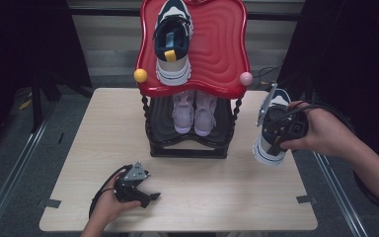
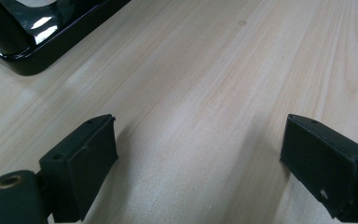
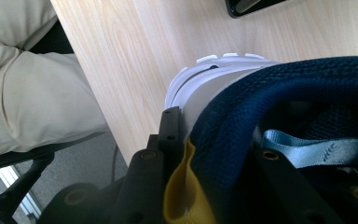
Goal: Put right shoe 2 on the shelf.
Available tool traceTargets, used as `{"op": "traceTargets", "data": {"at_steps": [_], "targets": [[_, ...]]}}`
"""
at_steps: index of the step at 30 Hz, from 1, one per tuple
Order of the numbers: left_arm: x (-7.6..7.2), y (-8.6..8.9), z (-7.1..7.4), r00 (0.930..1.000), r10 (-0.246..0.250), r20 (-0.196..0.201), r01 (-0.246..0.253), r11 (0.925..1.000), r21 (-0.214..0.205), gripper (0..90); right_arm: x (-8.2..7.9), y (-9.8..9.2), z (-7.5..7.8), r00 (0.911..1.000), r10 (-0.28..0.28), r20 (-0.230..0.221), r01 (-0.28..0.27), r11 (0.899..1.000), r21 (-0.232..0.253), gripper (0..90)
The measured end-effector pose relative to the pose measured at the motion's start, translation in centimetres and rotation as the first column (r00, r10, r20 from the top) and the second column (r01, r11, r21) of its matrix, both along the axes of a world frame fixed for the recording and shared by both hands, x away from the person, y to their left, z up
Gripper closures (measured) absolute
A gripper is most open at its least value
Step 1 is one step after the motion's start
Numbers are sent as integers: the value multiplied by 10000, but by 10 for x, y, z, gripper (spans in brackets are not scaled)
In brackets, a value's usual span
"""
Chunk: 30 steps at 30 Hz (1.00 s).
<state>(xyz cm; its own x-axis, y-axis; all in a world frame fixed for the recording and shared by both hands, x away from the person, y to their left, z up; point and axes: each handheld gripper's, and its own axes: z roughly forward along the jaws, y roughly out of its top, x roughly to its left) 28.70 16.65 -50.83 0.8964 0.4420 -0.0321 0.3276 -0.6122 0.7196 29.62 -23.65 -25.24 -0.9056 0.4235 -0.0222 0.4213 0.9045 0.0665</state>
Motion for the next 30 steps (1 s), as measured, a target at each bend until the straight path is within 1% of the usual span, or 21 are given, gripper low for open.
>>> {"op": "traceTargets", "data": {"at_steps": [5, 8, 10, 11, 15, 19, 20, 24, 27, 30], "targets": [[0, 0, 0, 10000, -3, -8, 3, 10000, -7, 99, 1, 1, 8, 9999, 86, 73, -85, 10000, -21, 738], [0, 0, 0, 10000, -27, -25, 27, 10000, 43, 99, 1, 2, 18, 9997, 89, 228, -88, 10000, -45, 737], [0, 0, 0, 10000, -25, -25, 25, 10000, 39, 99, 1, 2, 26, 9993, 105, 346, -105, 9999, -19, 737], [0, 0, 0, 10000, -30, -26, 30, 10000, 13, 99, 1, 3, 30, 9993, 0, 380, -1, 10000, 8, 737], [0, 0, 0, 10000, -25, -17, 26, 10000, 41, 99, 3, 4, 46, 9980, 99, 626, -102, 9999, 50, 738], [0, 0, 0, 10000, -8, 7, 8, 10000, -1, 99, 4, 6, 61, 9972, 38, 740, -34, 10000, -50, 739], [0, 0, 0, 10000, -14, -3, 14, 10000, 24, 99, 5, 6, 64, 9966, 148, 810, -149, 9999, 12, 738], [0, 0, 0, 10000, -6, 3, 6, 10000, 23, 99, 7, 7, 80, 9953, 171, 949, -166, 9998, -59, 738], [0, 0, 0, 10000, -10, -11, 10, 10000, 16, 99, 8, 9, 92, 9931, 290, 1136, -288, 9996, -34, 739], [0, 0, 0, 10000, -17, -19, 18, 10000, 14, 99, 11, 11, 103, 9913, 353, 1269, -339, 9993, -131, 739]]}}
